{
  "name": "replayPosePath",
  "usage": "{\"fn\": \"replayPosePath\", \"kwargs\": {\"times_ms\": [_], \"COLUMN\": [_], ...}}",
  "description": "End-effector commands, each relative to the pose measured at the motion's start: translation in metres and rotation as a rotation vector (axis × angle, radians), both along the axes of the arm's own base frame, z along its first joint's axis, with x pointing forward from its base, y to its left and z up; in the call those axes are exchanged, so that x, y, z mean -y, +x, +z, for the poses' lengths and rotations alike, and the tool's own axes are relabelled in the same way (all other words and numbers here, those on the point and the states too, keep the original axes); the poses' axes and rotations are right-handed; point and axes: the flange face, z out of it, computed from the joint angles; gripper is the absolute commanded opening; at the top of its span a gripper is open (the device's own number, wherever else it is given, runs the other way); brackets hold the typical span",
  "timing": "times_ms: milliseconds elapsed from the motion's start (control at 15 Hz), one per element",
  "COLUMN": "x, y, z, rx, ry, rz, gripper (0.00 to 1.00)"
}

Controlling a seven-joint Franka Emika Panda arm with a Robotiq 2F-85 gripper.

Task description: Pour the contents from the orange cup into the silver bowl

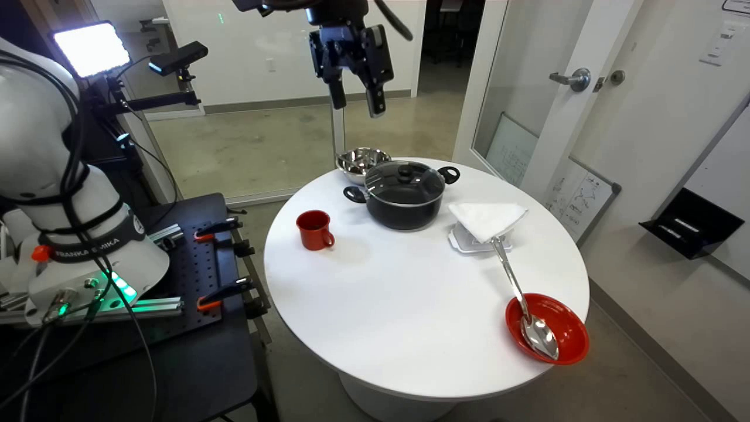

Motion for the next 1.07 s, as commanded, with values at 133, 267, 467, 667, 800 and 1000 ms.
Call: {"fn": "replayPosePath", "kwargs": {"times_ms": [133,267,467,667,800,1000], "x": [-0.055,-0.095,-0.155,-0.208,-0.224,-0.227], "y": [-0.018,-0.024,-0.026,-0.029,-0.035,-0.033], "z": [-0.036,-0.059,-0.098,-0.138,-0.161,-0.180], "rx": [-0.192,-0.238,-0.085,0.014,0.040,-0.005], "ry": [0.201,0.255,0.229,0.154,0.090,0.061], "rz": [-0.165,-0.270,-0.396,-0.423,-0.467,-0.590], "gripper": [1.00,1.00,1.00,1.00,1.00,1.00]}}
